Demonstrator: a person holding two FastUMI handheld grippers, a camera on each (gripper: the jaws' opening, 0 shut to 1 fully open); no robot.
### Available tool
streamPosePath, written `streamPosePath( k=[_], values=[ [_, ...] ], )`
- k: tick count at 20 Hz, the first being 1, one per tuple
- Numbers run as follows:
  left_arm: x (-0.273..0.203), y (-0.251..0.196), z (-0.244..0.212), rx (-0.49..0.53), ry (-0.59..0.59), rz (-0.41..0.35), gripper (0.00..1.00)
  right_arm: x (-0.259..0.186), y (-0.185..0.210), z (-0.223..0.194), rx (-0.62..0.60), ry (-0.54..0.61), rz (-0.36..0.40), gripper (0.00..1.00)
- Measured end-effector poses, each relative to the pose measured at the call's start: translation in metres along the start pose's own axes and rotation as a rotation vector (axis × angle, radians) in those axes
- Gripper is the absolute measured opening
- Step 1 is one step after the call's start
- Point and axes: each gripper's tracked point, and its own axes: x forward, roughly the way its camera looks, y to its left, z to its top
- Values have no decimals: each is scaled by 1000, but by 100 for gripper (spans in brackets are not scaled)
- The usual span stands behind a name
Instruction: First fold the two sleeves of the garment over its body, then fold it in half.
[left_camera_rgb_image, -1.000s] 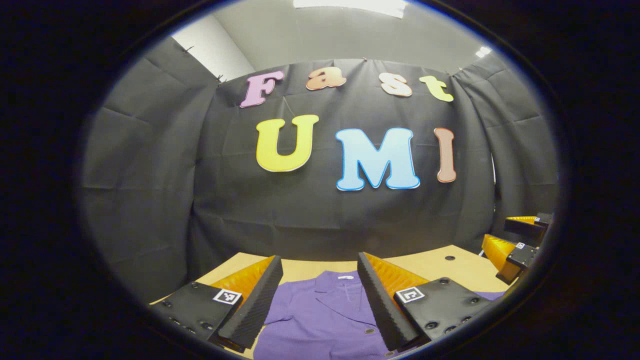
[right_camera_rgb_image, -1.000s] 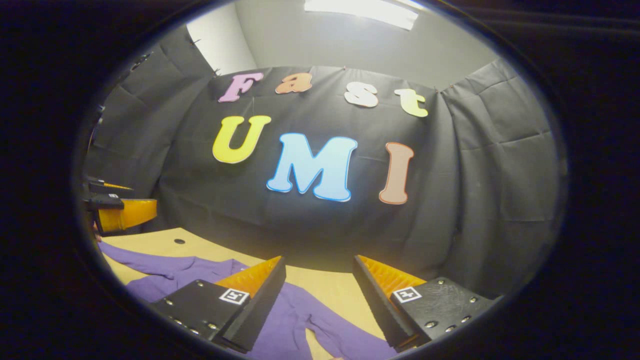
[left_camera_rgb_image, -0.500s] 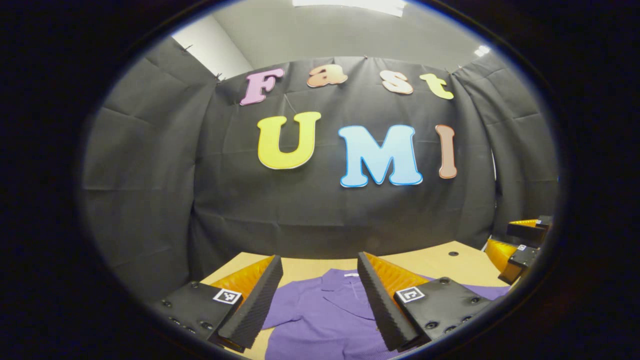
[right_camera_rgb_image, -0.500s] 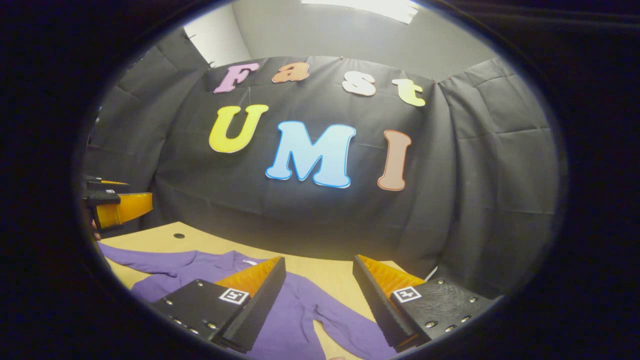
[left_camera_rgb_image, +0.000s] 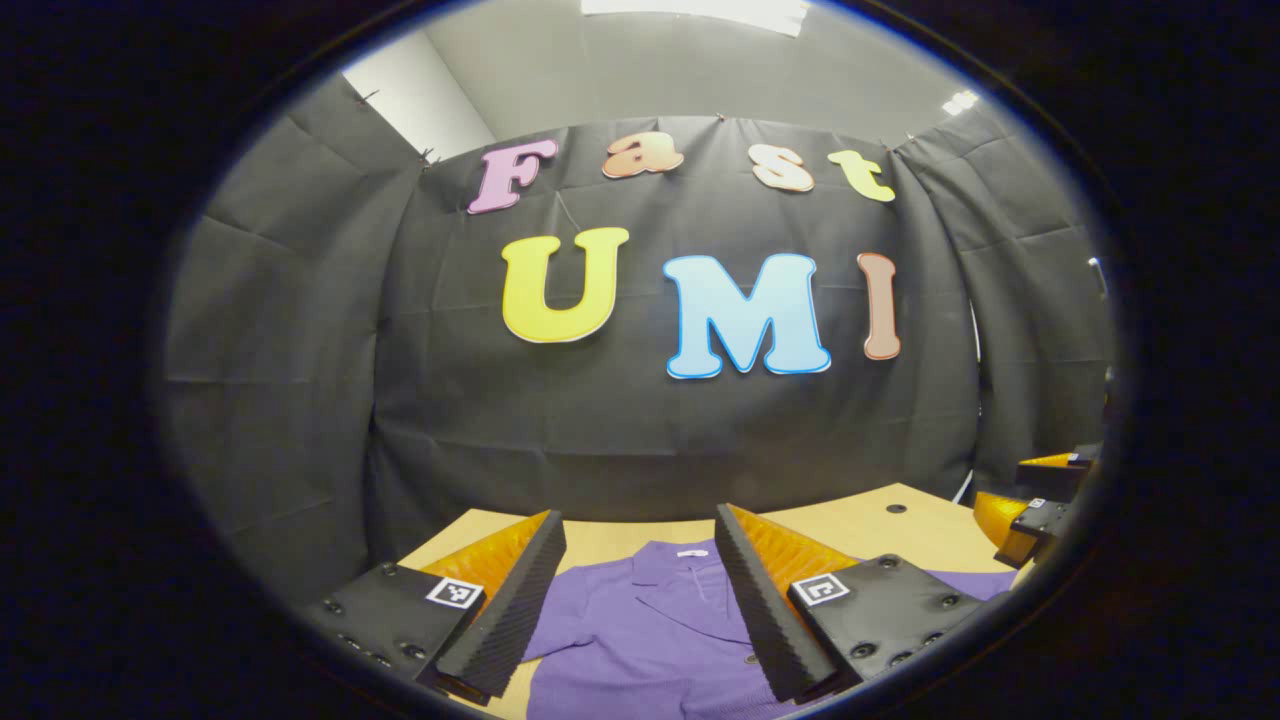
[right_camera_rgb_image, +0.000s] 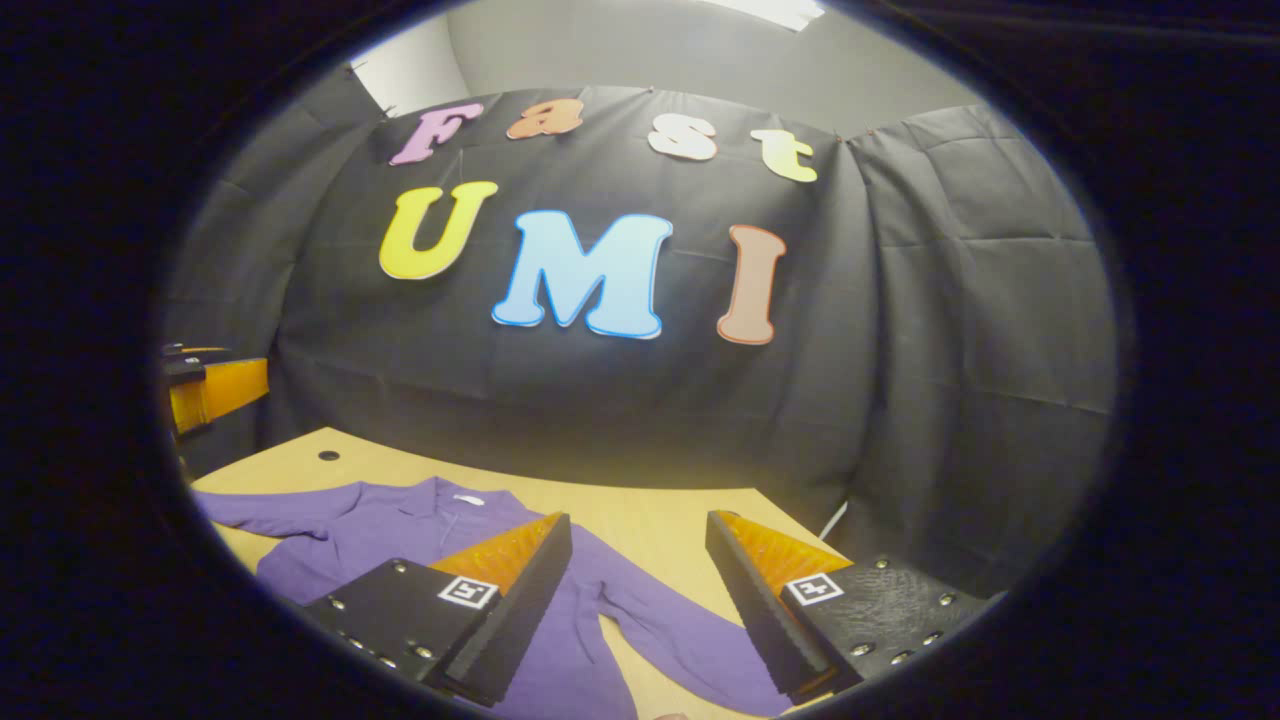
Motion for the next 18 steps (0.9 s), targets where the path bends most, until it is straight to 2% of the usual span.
streamPosePath(
  k=[9,18],
  values=[
    [0,3,3,19,-9,1,94,-1,-59,-59,69,188,-177,89],
    [-1,5,-7,18,13,14,94,-16,-114,-132,246,407,-339,89]
  ],
)
